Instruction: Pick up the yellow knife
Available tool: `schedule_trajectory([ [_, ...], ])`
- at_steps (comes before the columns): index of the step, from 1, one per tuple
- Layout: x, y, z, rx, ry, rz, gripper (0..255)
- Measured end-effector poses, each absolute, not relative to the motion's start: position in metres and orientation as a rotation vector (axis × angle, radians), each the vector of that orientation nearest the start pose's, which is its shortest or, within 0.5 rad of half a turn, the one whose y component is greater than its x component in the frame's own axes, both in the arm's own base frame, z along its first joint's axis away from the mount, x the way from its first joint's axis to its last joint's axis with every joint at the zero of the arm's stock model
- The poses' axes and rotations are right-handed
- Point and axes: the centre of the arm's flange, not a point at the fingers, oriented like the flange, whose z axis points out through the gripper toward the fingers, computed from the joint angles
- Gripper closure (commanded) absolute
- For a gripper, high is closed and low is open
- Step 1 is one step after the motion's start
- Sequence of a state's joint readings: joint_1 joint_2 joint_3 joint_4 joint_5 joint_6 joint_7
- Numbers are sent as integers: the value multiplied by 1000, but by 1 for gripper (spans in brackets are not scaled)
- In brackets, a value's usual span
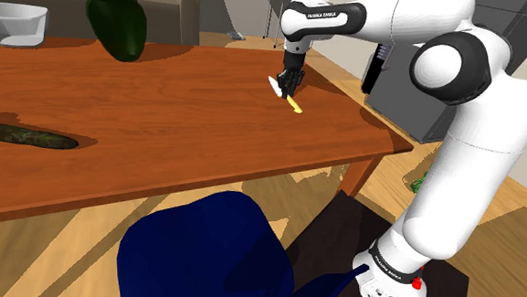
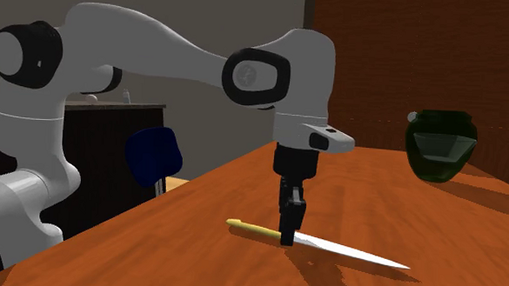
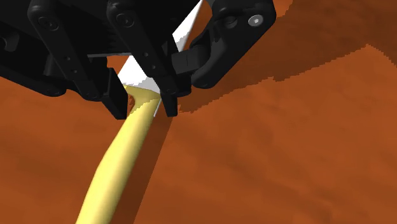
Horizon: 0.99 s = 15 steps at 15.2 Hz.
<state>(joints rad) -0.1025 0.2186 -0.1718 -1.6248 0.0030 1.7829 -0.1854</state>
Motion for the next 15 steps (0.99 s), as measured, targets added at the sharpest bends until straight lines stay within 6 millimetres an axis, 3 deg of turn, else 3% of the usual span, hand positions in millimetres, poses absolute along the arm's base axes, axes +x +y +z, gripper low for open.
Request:
schedule_trajectory([
  [5,601,-159,500,-3157,136,101,255],
  [15,600,-159,553,-3157,136,101,255],
])
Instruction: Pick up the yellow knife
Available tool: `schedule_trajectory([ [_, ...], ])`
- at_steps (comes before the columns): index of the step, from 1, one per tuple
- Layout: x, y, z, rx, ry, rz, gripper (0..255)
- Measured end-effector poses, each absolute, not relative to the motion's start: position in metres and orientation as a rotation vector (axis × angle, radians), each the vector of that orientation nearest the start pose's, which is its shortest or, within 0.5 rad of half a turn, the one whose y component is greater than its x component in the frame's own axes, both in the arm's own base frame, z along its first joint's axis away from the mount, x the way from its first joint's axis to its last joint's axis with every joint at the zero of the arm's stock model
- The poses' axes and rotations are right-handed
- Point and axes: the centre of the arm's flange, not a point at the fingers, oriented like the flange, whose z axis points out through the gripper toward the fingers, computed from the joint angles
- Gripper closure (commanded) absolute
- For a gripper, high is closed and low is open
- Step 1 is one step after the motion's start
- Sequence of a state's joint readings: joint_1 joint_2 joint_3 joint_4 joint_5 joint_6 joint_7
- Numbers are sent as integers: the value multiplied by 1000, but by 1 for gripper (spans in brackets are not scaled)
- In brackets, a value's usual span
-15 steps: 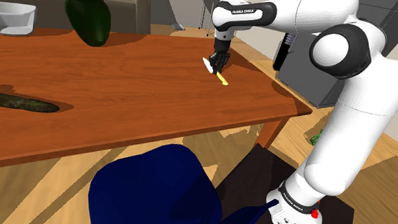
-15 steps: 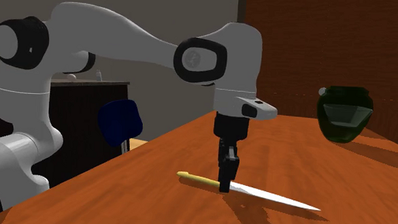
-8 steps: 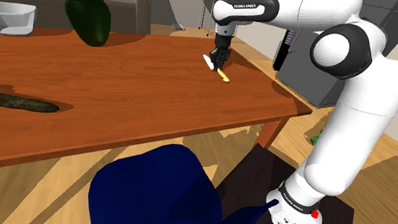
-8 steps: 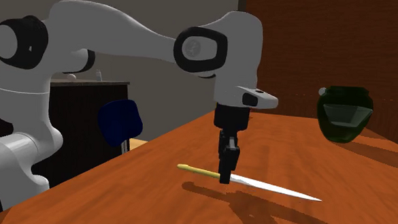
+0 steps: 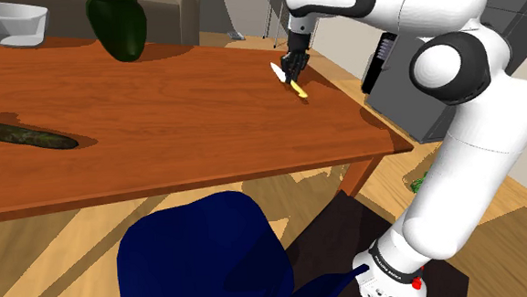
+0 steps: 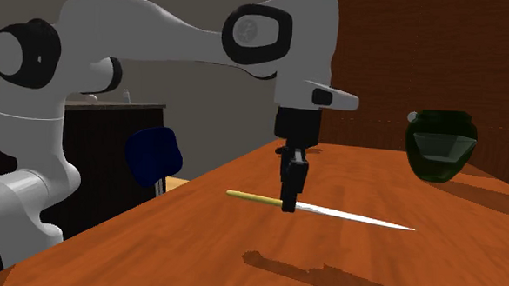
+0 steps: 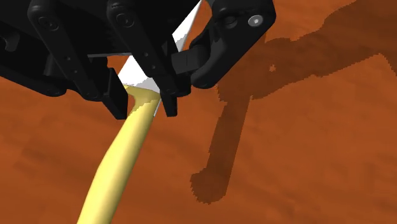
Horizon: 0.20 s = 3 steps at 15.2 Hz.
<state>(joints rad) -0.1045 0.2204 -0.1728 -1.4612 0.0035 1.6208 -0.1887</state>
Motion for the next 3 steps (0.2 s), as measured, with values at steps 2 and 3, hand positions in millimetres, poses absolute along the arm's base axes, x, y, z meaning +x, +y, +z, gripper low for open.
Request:
schedule_trajectory([
  [2,601,-159,564,-3157,136,101,255],
  [3,601,-159,567,-3157,136,101,255],
])
